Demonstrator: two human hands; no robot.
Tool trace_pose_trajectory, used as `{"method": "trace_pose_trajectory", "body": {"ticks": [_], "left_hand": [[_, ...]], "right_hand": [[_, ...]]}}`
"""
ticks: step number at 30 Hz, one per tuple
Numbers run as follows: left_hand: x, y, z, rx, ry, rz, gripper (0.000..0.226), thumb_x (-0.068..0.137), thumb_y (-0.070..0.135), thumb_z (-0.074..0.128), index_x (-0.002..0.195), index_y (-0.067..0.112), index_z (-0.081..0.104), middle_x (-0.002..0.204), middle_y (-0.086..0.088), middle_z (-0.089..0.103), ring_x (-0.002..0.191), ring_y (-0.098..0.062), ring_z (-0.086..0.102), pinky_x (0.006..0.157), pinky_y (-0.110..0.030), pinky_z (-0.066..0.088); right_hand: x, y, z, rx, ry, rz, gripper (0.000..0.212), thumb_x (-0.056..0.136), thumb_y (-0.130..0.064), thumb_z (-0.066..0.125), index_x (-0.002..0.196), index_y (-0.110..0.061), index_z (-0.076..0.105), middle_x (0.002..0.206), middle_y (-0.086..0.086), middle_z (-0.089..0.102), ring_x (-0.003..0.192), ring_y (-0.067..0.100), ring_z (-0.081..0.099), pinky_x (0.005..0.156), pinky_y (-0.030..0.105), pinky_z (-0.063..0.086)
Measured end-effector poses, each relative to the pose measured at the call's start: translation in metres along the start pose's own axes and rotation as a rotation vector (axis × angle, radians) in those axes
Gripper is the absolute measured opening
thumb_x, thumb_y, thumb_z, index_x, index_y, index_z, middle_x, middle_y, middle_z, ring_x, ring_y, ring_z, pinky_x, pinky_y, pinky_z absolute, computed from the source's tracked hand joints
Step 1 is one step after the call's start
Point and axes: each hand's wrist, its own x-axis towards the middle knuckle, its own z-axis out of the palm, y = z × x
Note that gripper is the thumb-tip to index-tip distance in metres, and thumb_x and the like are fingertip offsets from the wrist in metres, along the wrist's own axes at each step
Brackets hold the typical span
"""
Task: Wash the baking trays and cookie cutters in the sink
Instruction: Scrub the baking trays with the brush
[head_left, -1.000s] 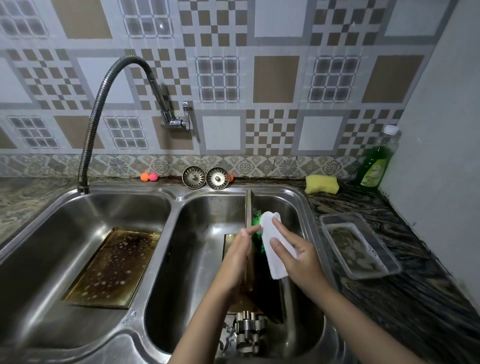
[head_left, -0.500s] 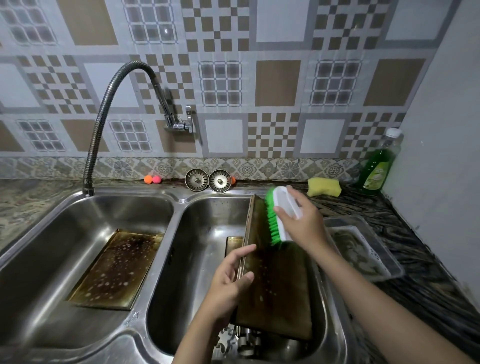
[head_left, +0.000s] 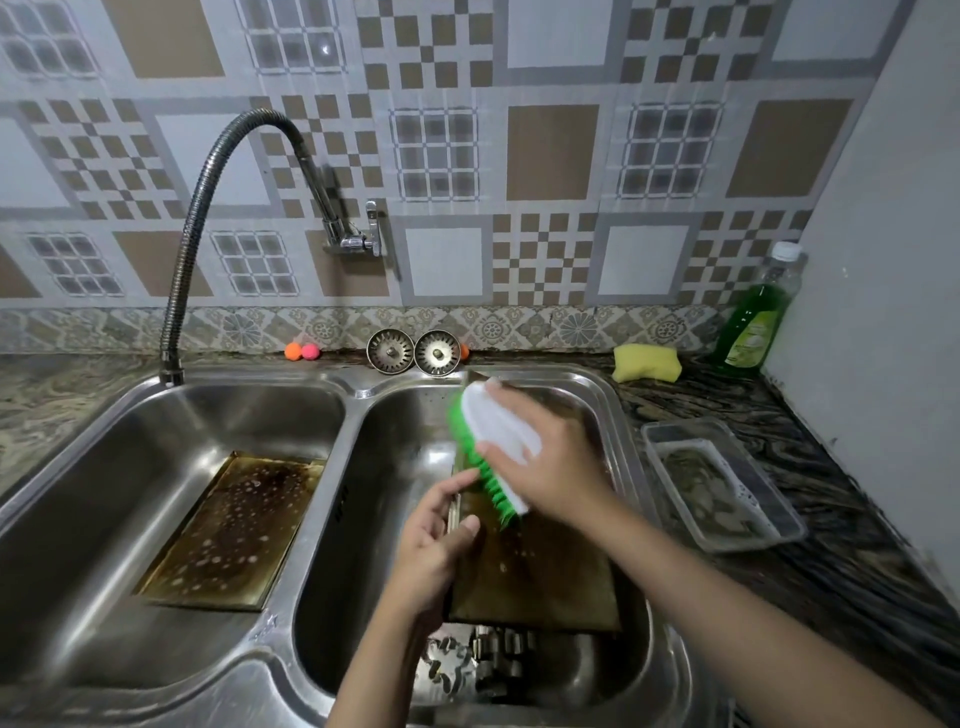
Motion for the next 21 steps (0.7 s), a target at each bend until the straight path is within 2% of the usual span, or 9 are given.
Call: {"method": "trace_pose_trajectory", "body": {"ticks": [3, 5, 8, 10, 12, 15, 18, 20, 21], "left_hand": [[0.003, 0.006, -0.017, -0.126, 0.084, -0.018, 0.047, 0.071, 0.0, 0.064, 0.117, 0.012, 0.06, 0.118, -0.012, 0.065, 0.105, -0.025, 0.061, 0.086, -0.039, 0.053], [0.004, 0.012, -0.028, -0.172, 0.101, 0.001, 0.047, 0.073, -0.006, 0.063, 0.116, 0.012, 0.059, 0.112, -0.006, 0.069, 0.096, -0.018, 0.066, 0.077, -0.032, 0.058], [0.003, 0.02, -0.035, -0.193, 0.041, -0.019, 0.045, 0.073, -0.005, 0.055, 0.114, 0.012, 0.059, 0.104, -0.001, 0.071, 0.086, -0.015, 0.068, 0.069, -0.029, 0.059], [0.003, 0.021, -0.03, -0.164, -0.004, -0.027, 0.043, 0.072, -0.007, 0.063, 0.111, 0.012, 0.063, 0.11, -0.005, 0.069, 0.091, -0.018, 0.067, 0.072, -0.032, 0.059], [0.003, 0.017, -0.023, -0.127, -0.056, -0.035, 0.042, 0.071, -0.002, 0.065, 0.107, 0.017, 0.069, 0.118, -0.011, 0.065, 0.1, -0.023, 0.064, 0.082, -0.038, 0.057], [0.006, 0.013, -0.016, -0.197, -0.054, -0.049, 0.043, 0.068, 0.006, 0.068, 0.11, 0.016, 0.067, 0.118, -0.013, 0.065, 0.096, -0.024, 0.065, 0.08, -0.037, 0.057], [0.013, 0.018, -0.012, -0.209, -0.03, -0.018, 0.065, 0.056, 0.028, 0.087, 0.115, 0.017, 0.065, 0.125, -0.014, 0.061, 0.109, -0.025, 0.059, 0.093, -0.043, 0.05], [0.017, 0.022, -0.013, -0.238, 0.021, 0.006, 0.065, 0.055, 0.026, 0.086, 0.115, 0.015, 0.063, 0.118, -0.01, 0.064, 0.101, -0.016, 0.065, 0.082, -0.031, 0.055], [0.019, 0.021, -0.015, -0.254, 0.049, 0.016, 0.066, 0.054, 0.024, 0.085, 0.115, 0.015, 0.061, 0.113, -0.006, 0.067, 0.093, -0.011, 0.067, 0.075, -0.024, 0.055]], "right_hand": [[-0.041, 0.003, 0.006, 0.102, -0.051, -0.063, 0.06, 0.081, -0.039, 0.069, 0.136, -0.043, 0.046, 0.131, -0.02, 0.058, 0.088, 0.0, 0.066, 0.065, 0.02, 0.055], [-0.052, 0.025, 0.0, 0.123, -0.022, 0.019, 0.061, 0.082, -0.033, 0.071, 0.136, -0.042, 0.045, 0.132, -0.028, 0.052, 0.1, 0.003, 0.064, 0.068, 0.018, 0.055], [-0.036, 0.056, -0.017, 0.071, 0.072, 0.158, 0.058, 0.083, -0.028, 0.071, 0.135, -0.037, 0.047, 0.13, -0.012, 0.057, 0.095, 0.009, 0.064, 0.066, 0.012, 0.052], [-0.007, 0.067, -0.031, 0.032, 0.189, 0.196, 0.056, 0.084, -0.028, 0.07, 0.136, -0.028, 0.049, 0.135, -0.005, 0.055, 0.114, 0.017, 0.058, 0.086, 0.026, 0.054], [0.022, 0.063, -0.044, 0.022, 0.25, 0.236, 0.057, 0.085, -0.03, 0.069, 0.138, -0.024, 0.048, 0.139, -0.002, 0.051, 0.123, 0.02, 0.051, 0.093, 0.033, 0.049], [0.041, 0.046, -0.043, 0.005, 0.231, 0.274, 0.059, 0.084, -0.034, 0.069, 0.138, -0.028, 0.047, 0.135, -0.003, 0.052, 0.116, 0.019, 0.053, 0.084, 0.029, 0.046], [0.009, 0.01, -0.016, 0.076, 0.149, 0.162, 0.062, 0.082, -0.029, 0.072, 0.138, -0.029, 0.046, 0.127, -0.013, 0.051, 0.105, 0.003, 0.051, 0.083, 0.026, 0.051], [-0.031, -0.009, 0.01, 0.157, 0.065, 0.055, 0.064, 0.081, -0.031, 0.072, 0.139, -0.033, 0.045, 0.132, -0.02, 0.051, 0.102, -0.008, 0.054, 0.087, 0.022, 0.052], [-0.051, -0.016, 0.02, 0.16, 0.017, 0.015, 0.064, 0.08, -0.036, 0.07, 0.138, -0.039, 0.043, 0.13, -0.018, 0.056, 0.093, -0.007, 0.06, 0.08, 0.023, 0.055]]}}
